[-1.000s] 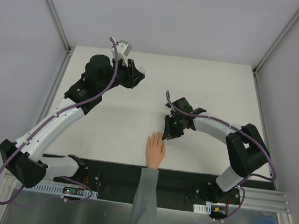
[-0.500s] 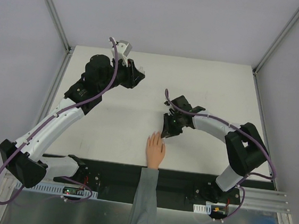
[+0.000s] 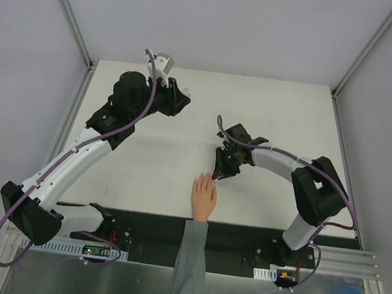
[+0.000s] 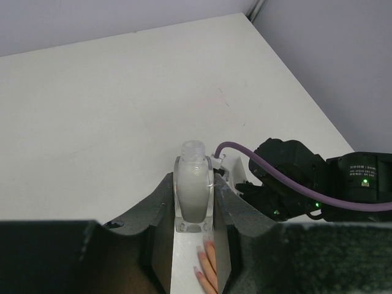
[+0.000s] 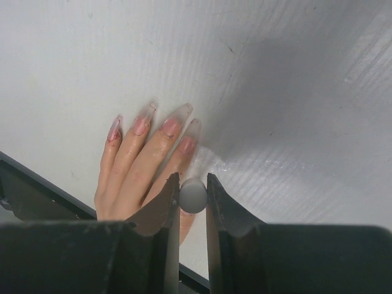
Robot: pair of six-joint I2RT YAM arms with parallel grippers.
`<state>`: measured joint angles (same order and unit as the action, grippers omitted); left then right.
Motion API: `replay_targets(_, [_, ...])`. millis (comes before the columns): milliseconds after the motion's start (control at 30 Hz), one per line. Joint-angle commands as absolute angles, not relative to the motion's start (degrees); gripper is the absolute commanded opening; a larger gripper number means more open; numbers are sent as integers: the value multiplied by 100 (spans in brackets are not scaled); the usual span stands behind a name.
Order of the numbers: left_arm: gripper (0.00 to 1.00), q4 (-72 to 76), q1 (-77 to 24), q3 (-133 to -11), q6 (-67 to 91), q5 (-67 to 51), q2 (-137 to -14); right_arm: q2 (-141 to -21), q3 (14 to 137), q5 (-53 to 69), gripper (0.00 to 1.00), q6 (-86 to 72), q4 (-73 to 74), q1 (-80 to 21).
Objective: Paint the nails
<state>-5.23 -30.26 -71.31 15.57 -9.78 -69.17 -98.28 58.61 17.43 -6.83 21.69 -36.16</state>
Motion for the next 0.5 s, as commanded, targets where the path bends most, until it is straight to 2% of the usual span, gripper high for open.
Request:
replay_targets(0, [0,-316,-2953,-7348,1433,-896,-6908,-9835,6117,1802,0,-694,2268,-3560])
replay_targets(467, [0,-316,-2953,-7321,1582,-932,-6873,-9651,5845,1854,0,-747,2206,-3559])
